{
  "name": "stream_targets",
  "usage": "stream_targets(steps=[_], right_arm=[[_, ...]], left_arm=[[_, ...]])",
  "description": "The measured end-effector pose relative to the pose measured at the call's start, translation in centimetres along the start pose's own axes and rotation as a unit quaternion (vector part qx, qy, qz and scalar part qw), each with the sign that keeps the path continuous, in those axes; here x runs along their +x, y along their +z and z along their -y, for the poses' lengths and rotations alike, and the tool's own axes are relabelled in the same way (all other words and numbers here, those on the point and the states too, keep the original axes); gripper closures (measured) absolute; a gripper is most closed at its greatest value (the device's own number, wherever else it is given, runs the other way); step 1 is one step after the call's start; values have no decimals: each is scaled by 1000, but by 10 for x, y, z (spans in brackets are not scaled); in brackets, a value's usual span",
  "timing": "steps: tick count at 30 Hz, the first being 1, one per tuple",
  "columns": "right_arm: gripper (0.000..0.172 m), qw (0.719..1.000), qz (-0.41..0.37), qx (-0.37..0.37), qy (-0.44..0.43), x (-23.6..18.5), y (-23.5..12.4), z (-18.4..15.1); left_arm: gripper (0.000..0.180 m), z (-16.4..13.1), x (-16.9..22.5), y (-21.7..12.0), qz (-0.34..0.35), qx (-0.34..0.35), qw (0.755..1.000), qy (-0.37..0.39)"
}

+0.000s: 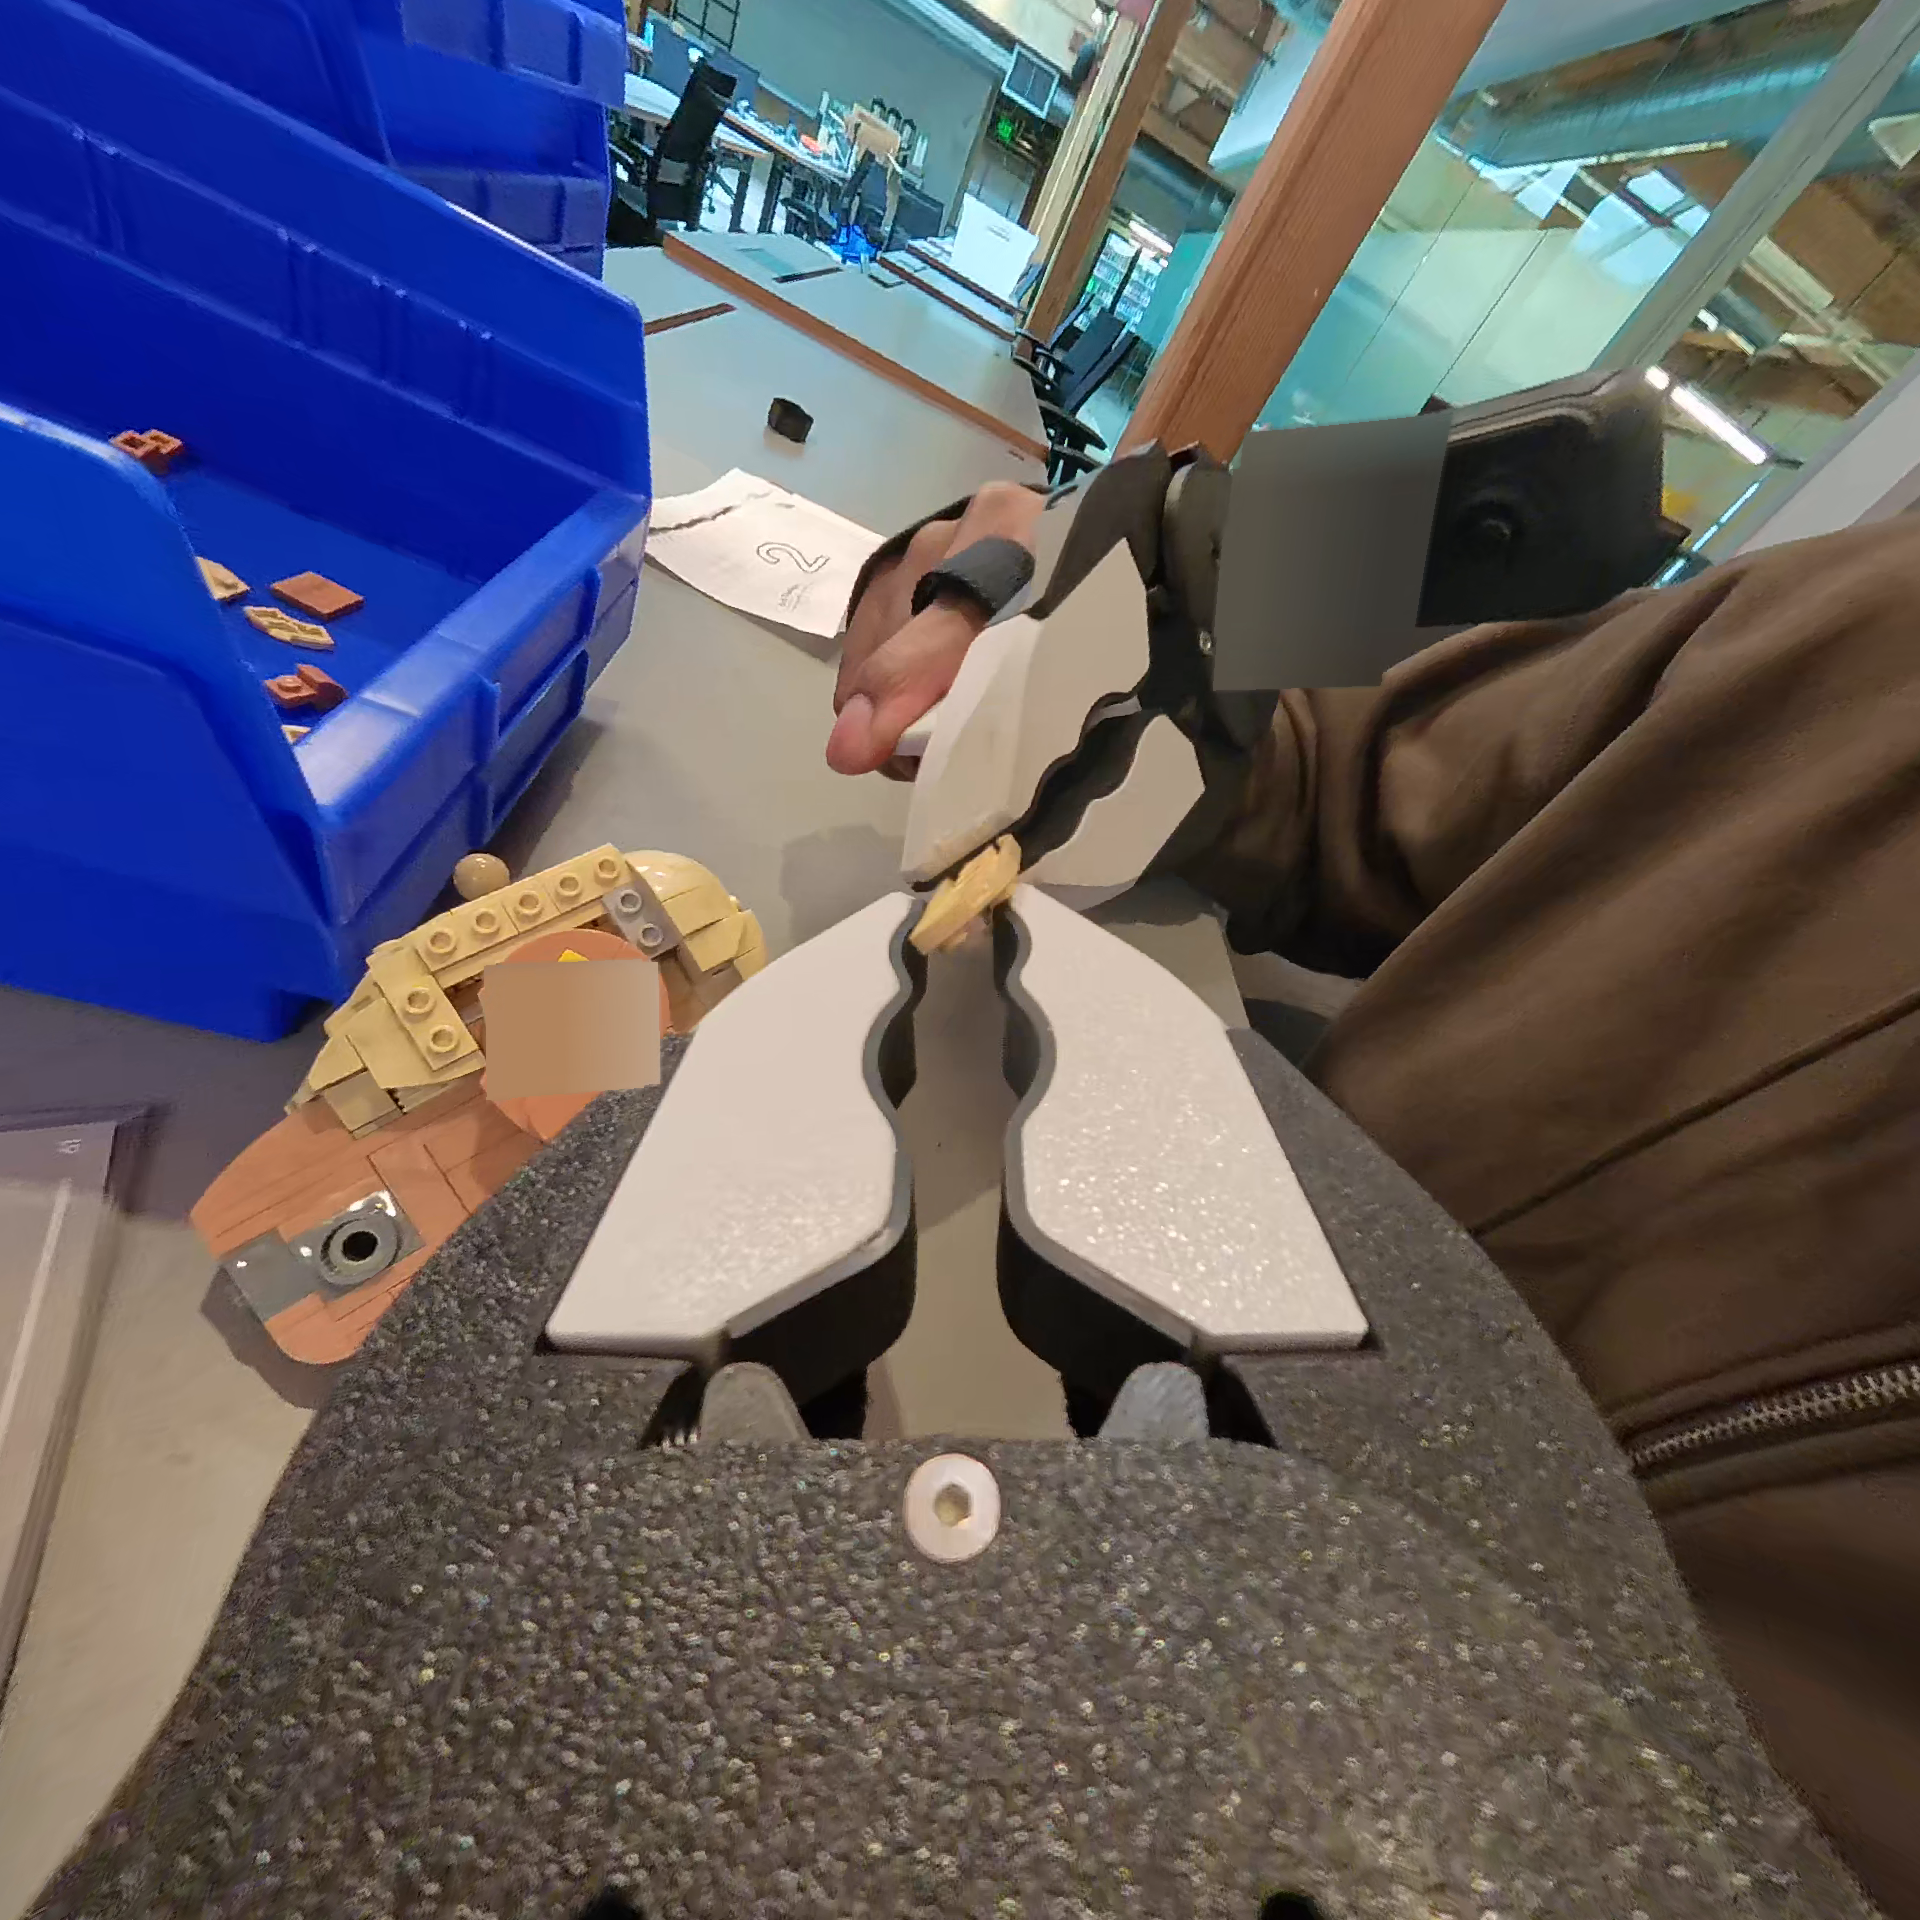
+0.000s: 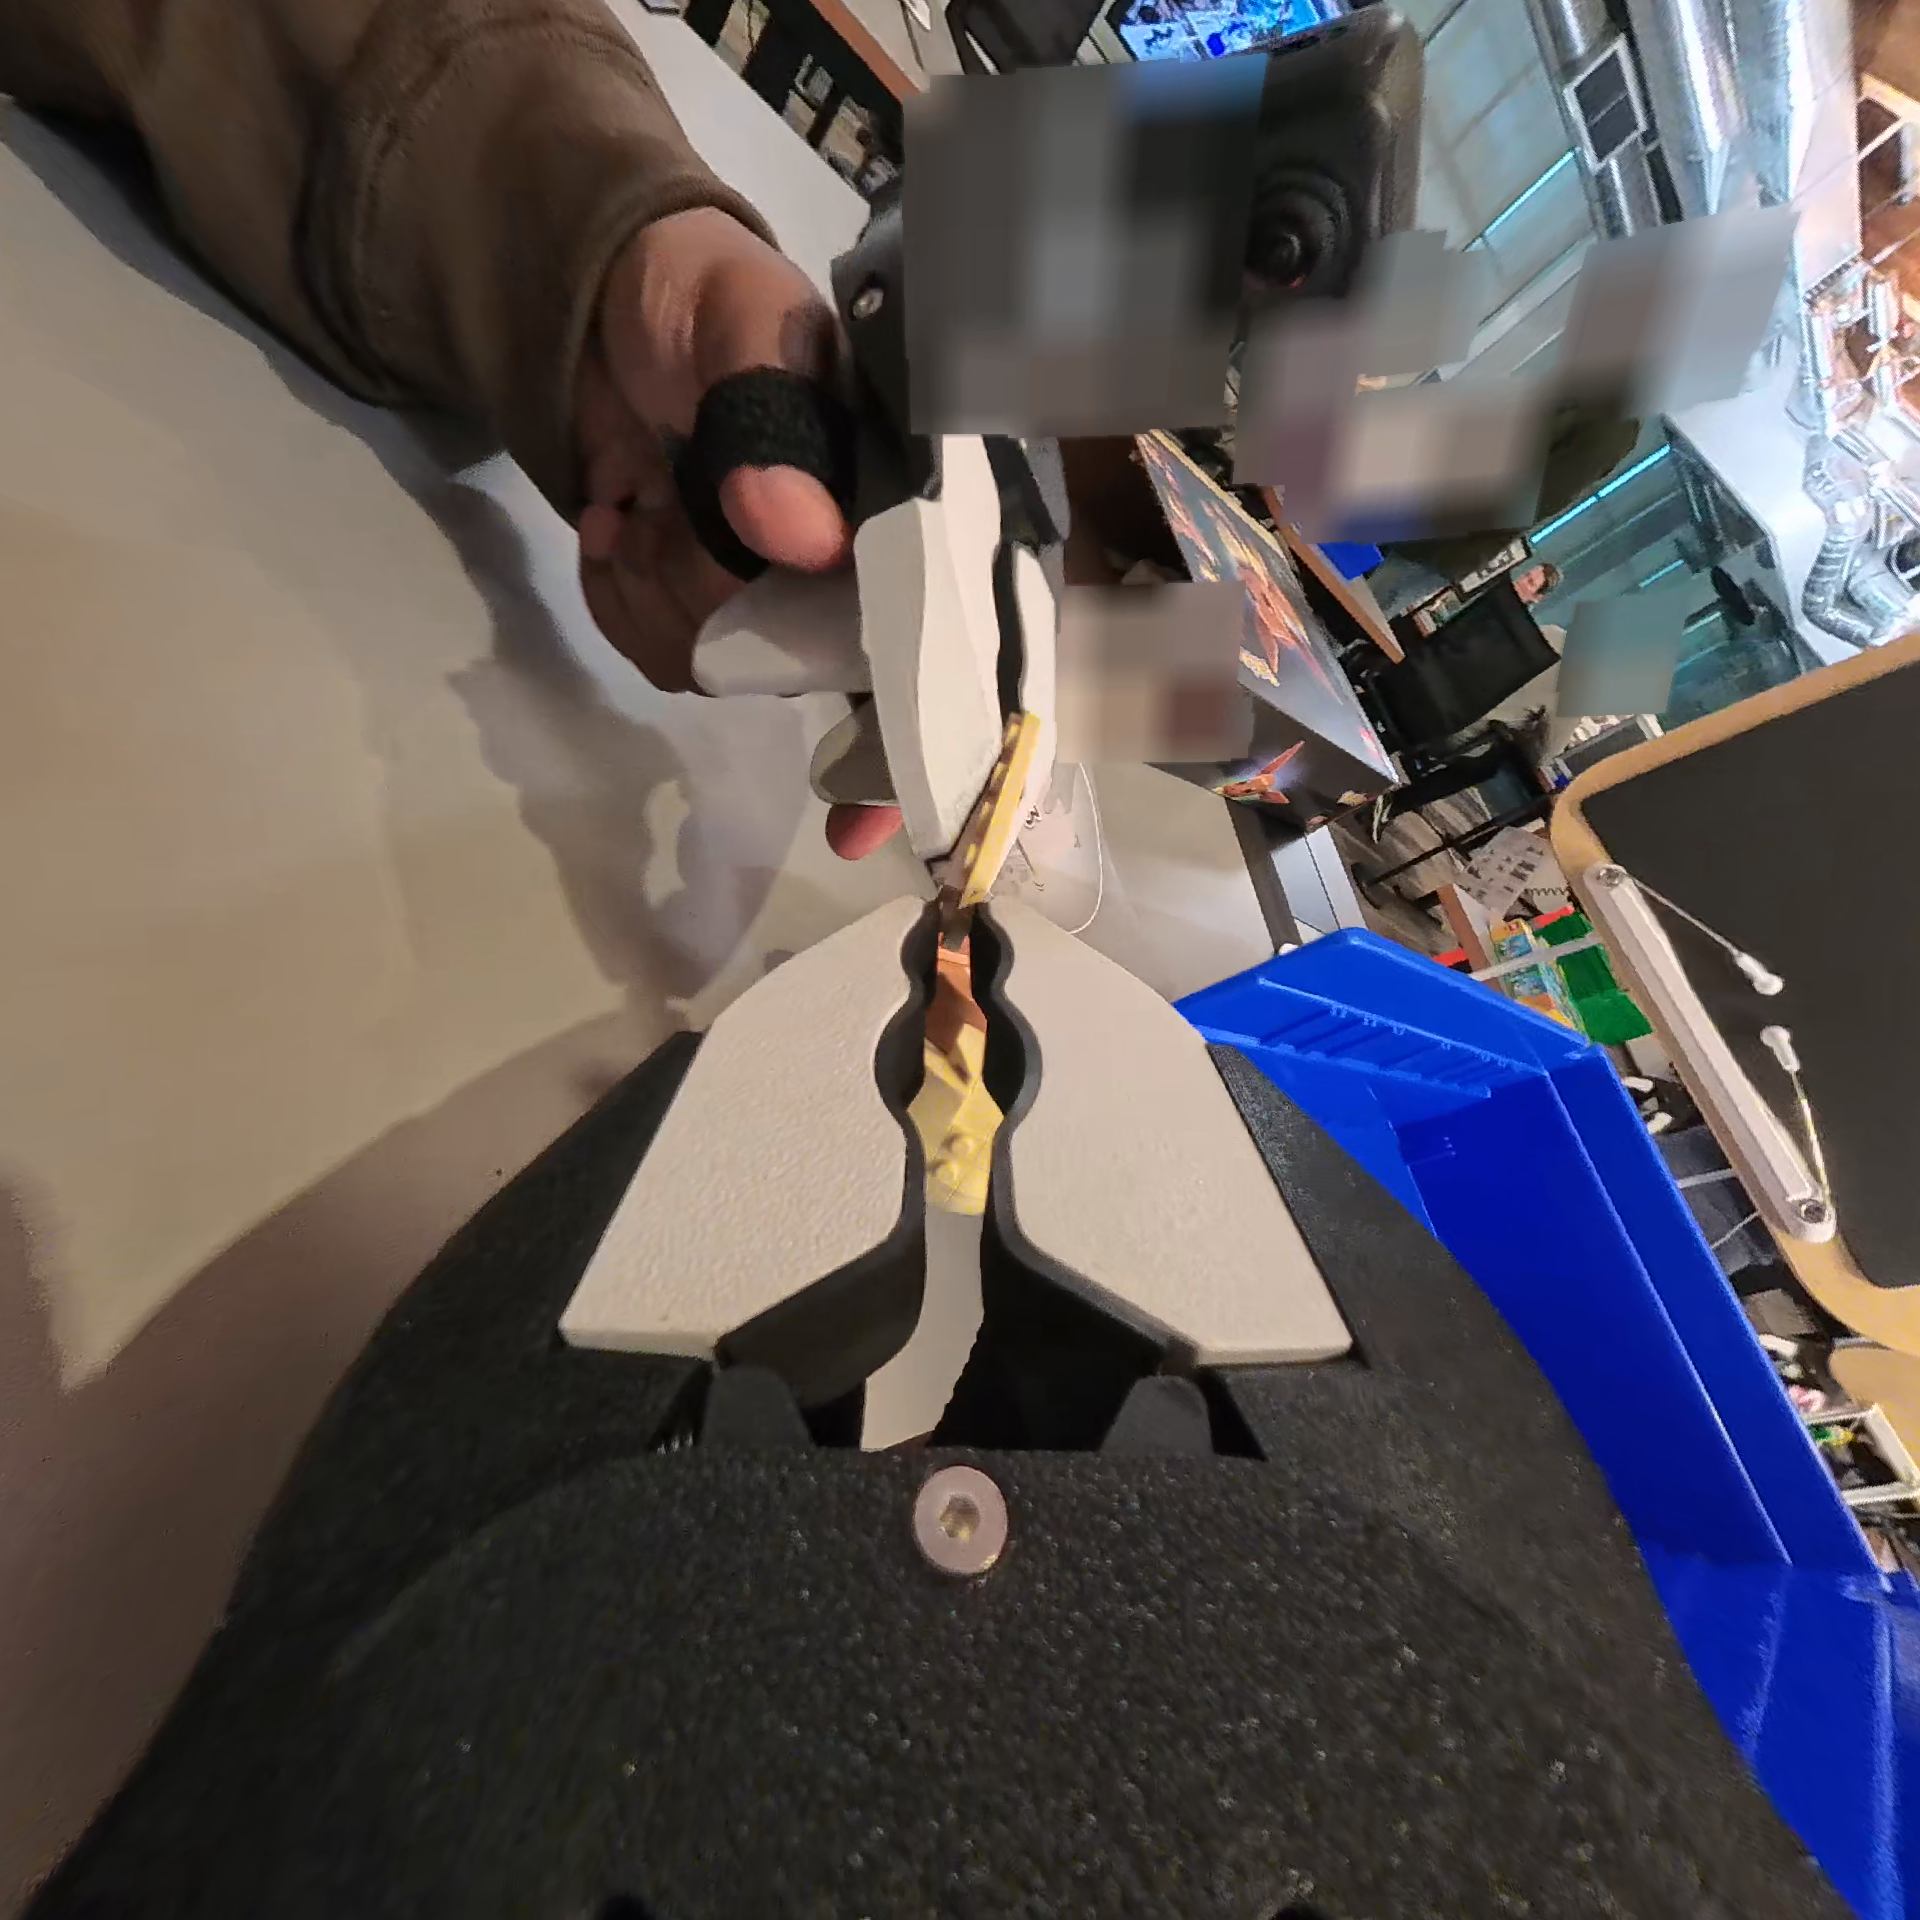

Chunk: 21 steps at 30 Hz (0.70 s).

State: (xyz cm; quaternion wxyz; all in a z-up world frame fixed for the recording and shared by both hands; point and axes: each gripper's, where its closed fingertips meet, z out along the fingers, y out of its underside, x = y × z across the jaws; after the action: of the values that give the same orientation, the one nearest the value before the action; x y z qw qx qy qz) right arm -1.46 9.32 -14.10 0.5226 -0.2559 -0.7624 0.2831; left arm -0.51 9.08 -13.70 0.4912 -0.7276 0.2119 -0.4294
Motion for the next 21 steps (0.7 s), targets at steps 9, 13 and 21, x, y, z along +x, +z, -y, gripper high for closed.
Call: stream_targets(steps=[9,13,21], right_arm=[[165,991,92,-14,-97,-38,-6,-6],[165,990,120,-4,-72,-44,-8,-3],[167,994,106,13,-23,-30,-11,-3]], left_arm=[[170,-34,15,6,-40,-111,992,45],[170,-40,19,5,-54,-132,988,57],[169,-36,18,4,-22,-126,982,140]])
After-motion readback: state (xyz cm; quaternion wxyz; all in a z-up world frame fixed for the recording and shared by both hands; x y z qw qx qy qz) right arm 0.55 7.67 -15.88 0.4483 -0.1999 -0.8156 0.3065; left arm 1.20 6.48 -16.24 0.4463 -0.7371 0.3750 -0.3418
